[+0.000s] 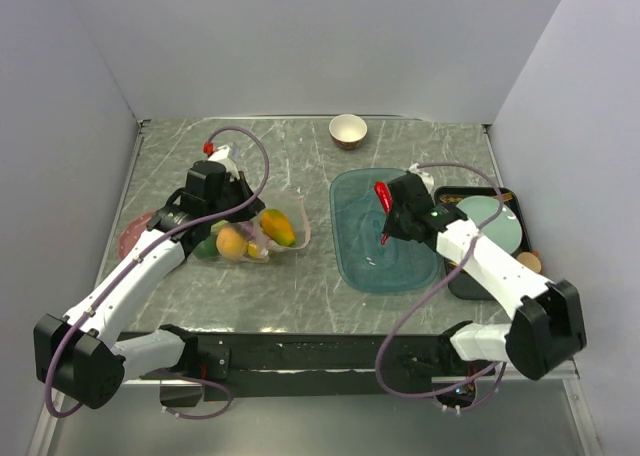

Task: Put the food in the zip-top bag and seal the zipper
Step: Pick up the fake vegetable from the bin, then place the fake vegetable in the zipper food storage bag.

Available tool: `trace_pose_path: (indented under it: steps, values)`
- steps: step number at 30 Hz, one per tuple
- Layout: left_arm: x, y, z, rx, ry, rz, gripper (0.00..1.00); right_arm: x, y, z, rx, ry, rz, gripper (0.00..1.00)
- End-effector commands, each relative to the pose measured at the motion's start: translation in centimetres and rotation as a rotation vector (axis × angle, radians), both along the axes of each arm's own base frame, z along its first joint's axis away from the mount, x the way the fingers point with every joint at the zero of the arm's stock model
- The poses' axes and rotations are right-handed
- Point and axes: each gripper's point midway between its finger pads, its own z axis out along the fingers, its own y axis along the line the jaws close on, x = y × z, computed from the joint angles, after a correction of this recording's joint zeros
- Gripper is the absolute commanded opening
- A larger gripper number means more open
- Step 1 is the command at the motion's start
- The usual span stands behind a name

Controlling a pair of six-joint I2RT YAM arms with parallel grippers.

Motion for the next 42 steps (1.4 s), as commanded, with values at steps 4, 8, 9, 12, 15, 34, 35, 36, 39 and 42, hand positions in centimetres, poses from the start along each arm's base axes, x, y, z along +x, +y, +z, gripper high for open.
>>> trace_pose_path:
  steps: [4,8,9,12,15,34,35,36,39,42]
  values:
    - [0.6,-0.8,2.0,-0.048,-0.065,-0.025,0.01,-1.3,4.5,7.1,0.153,-0.122,0.338,0.1]
    - [0.6,-0.7,1.9,-0.043,-0.062,-0.02,0.01,-2.6,6.4,8.3,0.19,-0.111,0.465,0.13]
    - [0.5,-0.7,1.9,-0.044,-0.062,-0.022,0.01,-2.9,6.8,8.3,0.19,-0.102,0.486,0.13]
    - [0.6,-0.7,1.8,-0.044,-0.06,-0.02,0.01,-4.1,8.7,8.3,0.177,-0.076,0.575,0.14]
    - [0.6,-0.7,1.9,-0.045,-0.061,-0.02,0.01,-5.0,10.6,8.4,0.183,-0.063,0.649,0.14]
    - [0.7,-0.8,2.7,-0.055,-0.067,-0.02,0.01,-6.5,17.9,5.7,0.187,0.062,0.857,0.16]
    - [0.7,-0.9,2.8,-0.056,-0.069,-0.021,0.01,-6.1,18.3,5.7,0.194,0.054,0.859,0.16]
    - [0.8,-0.9,2.8,-0.058,-0.07,-0.02,0.01,-5.7,18.8,6.2,0.2,0.044,0.861,0.16]
    - [0.7,-0.9,2.8,-0.056,-0.068,-0.021,0.01,-4.7,20.2,6.0,0.2,0.056,0.862,0.16]
    - [0.6,-0.8,2.7,-0.056,-0.064,-0.02,0.01,-3.6,21.1,5.5,0.181,0.066,0.861,0.16]
